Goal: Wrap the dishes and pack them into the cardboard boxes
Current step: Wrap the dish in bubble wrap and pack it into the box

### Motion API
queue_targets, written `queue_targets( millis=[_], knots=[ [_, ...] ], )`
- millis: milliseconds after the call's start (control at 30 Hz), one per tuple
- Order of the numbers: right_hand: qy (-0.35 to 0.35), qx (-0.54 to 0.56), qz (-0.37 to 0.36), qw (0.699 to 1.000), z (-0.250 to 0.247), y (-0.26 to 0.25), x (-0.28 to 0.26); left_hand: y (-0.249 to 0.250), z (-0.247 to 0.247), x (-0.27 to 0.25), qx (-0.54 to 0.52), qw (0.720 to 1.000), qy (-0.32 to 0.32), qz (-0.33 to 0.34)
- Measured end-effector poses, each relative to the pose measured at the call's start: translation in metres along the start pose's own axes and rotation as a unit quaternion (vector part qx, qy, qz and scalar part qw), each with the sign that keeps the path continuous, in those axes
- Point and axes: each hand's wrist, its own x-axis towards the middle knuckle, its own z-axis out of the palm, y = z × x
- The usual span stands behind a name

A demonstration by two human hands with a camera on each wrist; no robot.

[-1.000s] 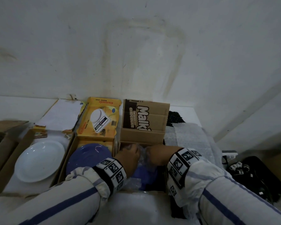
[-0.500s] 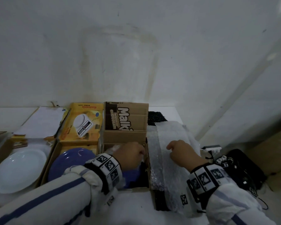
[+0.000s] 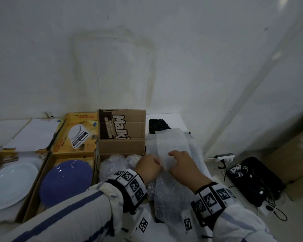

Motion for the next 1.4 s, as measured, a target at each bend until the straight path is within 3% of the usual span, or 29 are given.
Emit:
queue_targets(
  millis=[200, 333, 400, 500, 633, 733, 800, 933, 1100, 1200, 1300, 1400],
  knots=[
    [0.034, -0.136, -0.051, 0.989, -0.027, -0.024, -0.007, 0.018, -0.008, -0.014, -0.145, 0.985, 0.034, 0.091],
    [0.076, -0.149, -0.079, 0.983, -0.048, -0.050, -0.010, 0.024, -0.030, -0.025, -0.113, 0.976, 0.101, 0.159],
    [0.073, -0.119, -0.123, 0.983, -0.057, -0.064, -0.012, 0.028, -0.048, -0.033, -0.096, 0.980, 0.057, 0.166],
    [0.037, 0.061, -0.164, 0.984, -0.070, -0.084, -0.021, 0.035, -0.076, -0.042, -0.091, 0.983, -0.035, 0.156],
    [0.100, 0.202, -0.163, 0.961, -0.073, -0.098, -0.018, 0.021, -0.115, -0.047, -0.024, 0.997, -0.026, 0.073],
    [0.129, 0.275, -0.111, 0.946, -0.062, -0.098, -0.009, 0.001, -0.142, -0.049, 0.030, 0.999, -0.022, 0.018],
    [0.131, 0.263, -0.077, 0.953, -0.048, -0.093, -0.002, -0.015, -0.156, -0.050, 0.046, 0.999, -0.011, -0.025],
    [0.109, 0.139, -0.033, 0.984, -0.002, -0.083, 0.013, -0.046, -0.164, -0.050, -0.052, 0.991, 0.030, -0.121],
    [0.068, 0.106, -0.022, 0.992, 0.051, -0.079, 0.014, -0.072, -0.154, -0.037, 0.008, 0.978, 0.163, -0.131],
    [0.084, 0.111, -0.035, 0.990, 0.070, -0.082, 0.012, -0.076, -0.146, -0.032, 0.034, 0.970, 0.221, -0.096],
    [0.104, 0.109, -0.074, 0.986, 0.078, -0.085, 0.010, -0.080, -0.139, -0.036, 0.133, 0.958, 0.254, 0.011],
    [0.118, 0.107, -0.083, 0.984, 0.080, -0.087, 0.011, -0.081, -0.134, -0.050, 0.341, 0.897, 0.250, 0.130]
  ],
)
